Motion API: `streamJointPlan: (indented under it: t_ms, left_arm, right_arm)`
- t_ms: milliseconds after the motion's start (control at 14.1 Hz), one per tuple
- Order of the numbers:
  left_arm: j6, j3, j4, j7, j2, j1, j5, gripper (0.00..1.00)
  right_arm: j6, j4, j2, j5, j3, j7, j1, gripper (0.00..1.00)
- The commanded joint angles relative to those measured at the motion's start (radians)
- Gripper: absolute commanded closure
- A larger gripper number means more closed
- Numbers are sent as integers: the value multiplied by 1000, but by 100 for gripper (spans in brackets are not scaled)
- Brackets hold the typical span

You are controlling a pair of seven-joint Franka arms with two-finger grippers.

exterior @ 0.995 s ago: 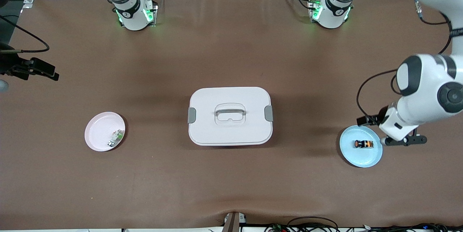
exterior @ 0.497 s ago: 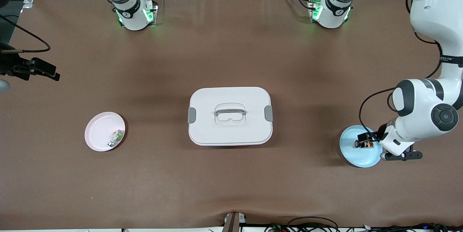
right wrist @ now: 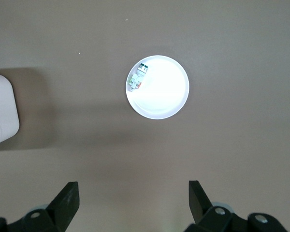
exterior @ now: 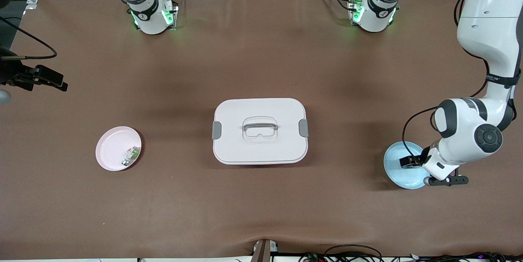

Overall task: Transfer orange switch to right arm and place
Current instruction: 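Lower the left gripper and close it on the orange switch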

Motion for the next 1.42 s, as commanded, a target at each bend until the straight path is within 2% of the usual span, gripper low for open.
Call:
streamJointPlan:
  t_ms: [0,284,569,1279,1350]
  left_arm:
    - [7,-2,19,12,19,4,28,0]
    - [7,2,20,40,30,1,33,0]
    - [7,6,22,46,48,2,99,0]
    - [9,6,24,44,73,1,99,0]
    - [7,6,24,44,73,1,99,3]
  right_arm:
    - [-11,31,14,1,-2,0,6,0]
    - [-13,31,26,1,-2,-4,7,0]
    - [-8,31,38,2,-2,3,39,0]
    - [-7,58,69,18,-2,2,44,0]
    - [-7,58,75,18,-2,2,47,0]
